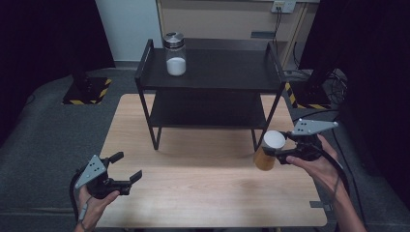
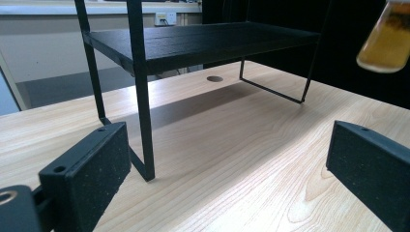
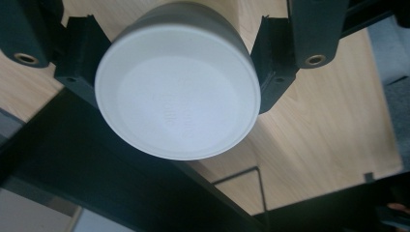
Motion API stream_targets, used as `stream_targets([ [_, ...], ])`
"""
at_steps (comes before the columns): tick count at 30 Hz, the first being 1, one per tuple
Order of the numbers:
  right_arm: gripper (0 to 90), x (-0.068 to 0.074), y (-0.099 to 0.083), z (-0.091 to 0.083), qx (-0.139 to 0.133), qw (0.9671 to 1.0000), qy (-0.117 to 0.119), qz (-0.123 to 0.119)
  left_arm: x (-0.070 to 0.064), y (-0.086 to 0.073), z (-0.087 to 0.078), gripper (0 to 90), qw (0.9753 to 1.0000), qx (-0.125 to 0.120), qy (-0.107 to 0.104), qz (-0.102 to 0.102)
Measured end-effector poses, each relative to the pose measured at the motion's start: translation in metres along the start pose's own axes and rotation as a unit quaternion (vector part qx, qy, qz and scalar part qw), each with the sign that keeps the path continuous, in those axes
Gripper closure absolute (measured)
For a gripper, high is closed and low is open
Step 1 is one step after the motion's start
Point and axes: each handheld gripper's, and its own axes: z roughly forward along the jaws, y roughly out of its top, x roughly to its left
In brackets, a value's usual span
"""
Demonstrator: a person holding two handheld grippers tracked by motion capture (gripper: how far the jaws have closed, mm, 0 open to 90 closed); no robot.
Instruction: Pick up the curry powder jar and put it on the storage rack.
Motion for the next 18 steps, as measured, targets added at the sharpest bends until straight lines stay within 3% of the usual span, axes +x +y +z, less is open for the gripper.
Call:
stream_targets([
  [18,33.9,-0.021,0.095,-0.011,-0.003,0.9971,0.064,-0.04,0.001,0.0,0.0,0.8,1.0,0.003,0.001,-0.002],
])
